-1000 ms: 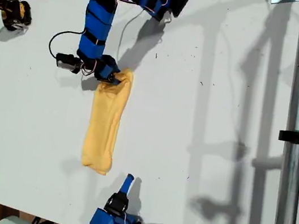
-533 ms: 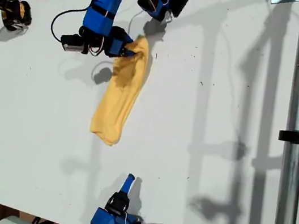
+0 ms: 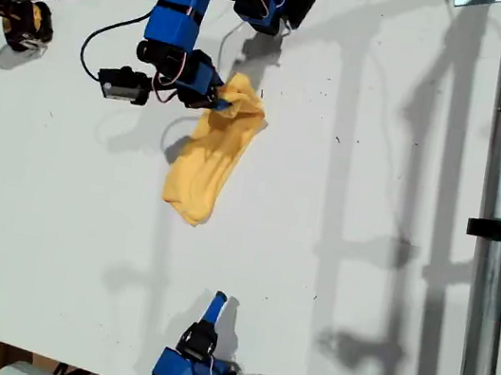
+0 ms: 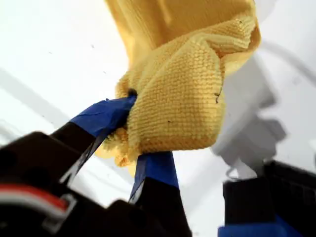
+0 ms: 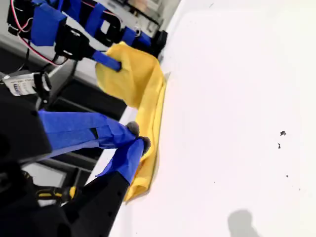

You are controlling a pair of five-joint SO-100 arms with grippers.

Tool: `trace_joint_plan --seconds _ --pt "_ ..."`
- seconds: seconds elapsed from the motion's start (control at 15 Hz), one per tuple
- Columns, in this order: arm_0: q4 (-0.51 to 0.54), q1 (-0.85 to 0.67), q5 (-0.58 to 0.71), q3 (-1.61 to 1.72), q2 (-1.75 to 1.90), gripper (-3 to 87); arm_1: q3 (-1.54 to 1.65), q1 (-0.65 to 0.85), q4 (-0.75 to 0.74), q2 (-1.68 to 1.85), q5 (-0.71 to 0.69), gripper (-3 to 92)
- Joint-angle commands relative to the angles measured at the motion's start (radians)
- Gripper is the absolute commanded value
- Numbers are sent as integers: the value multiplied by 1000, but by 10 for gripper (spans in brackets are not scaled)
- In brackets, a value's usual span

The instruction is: Grasp corners of a towel and fold twice.

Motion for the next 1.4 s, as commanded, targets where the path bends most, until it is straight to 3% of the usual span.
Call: trace_joint_plan --seconds 0.0,0.4,0.87,0.93,1.13,1.27,1.33 --pt "-3 12 3 -20 6 -13 -149 43 -141 -48 -67 -1" --pt "-3 18 -5 -21 6 -13 -184 137 -531 -161 -109 -1" --pt "0 21 -15 -23 6 -13 -342 130 -718 -518 -109 -1" --pt "-3 20 -15 -23 6 -13 -383 123 -715 -554 -107 33" --pt "-20 20 -17 -15 6 -13 -532 95 -681 -584 -163 392" --pt "-26 17 -18 -11 6 -13 -575 83 -686 -509 -195 371" --pt "-26 14 -15 -11 6 -13 -561 91 -676 -437 -195 269"
